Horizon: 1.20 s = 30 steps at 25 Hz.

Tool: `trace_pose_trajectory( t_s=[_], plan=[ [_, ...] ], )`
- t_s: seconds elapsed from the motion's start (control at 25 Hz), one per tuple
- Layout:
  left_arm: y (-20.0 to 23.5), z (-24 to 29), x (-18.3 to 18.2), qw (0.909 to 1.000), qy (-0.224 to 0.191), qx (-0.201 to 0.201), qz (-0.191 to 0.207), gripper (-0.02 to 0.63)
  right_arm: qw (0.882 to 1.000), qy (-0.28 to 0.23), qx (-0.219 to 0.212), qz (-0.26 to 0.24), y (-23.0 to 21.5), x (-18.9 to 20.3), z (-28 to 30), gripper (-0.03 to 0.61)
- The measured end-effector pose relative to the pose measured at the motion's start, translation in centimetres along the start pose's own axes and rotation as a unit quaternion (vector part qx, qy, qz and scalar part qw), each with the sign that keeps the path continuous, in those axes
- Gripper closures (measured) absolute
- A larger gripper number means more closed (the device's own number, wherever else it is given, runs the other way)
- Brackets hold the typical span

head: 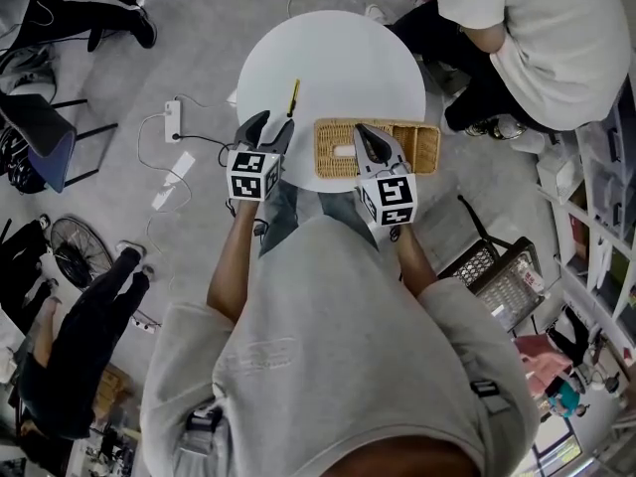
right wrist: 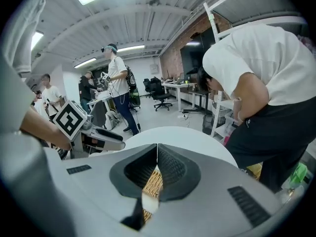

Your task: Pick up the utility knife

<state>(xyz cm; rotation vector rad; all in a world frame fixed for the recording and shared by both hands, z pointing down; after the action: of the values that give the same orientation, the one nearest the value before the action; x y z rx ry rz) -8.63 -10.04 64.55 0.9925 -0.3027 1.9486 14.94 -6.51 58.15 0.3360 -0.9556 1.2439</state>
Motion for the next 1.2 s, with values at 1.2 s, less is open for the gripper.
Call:
trace_pose_trajectory(
  t_s=[1.2],
  plan=[
    [1.5,10.4,1.2,0.9944,0.096,-0.005,0.044,0.499,0.999,0.028,0.017,0.010,-2.0,1.3,-0.3,0.547]
  ],
)
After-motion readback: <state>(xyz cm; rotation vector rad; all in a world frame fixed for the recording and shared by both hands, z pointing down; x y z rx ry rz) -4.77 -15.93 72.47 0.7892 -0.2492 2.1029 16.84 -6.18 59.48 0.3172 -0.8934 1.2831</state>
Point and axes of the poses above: the fingertips, and each gripper's own axes: z forward along the fingers, y to its left, x out of its underside, the point moved 9 cm from there along -z, backward along the fingers, and after that the axes turned 10 degrees about z, right-handed, at the moved point
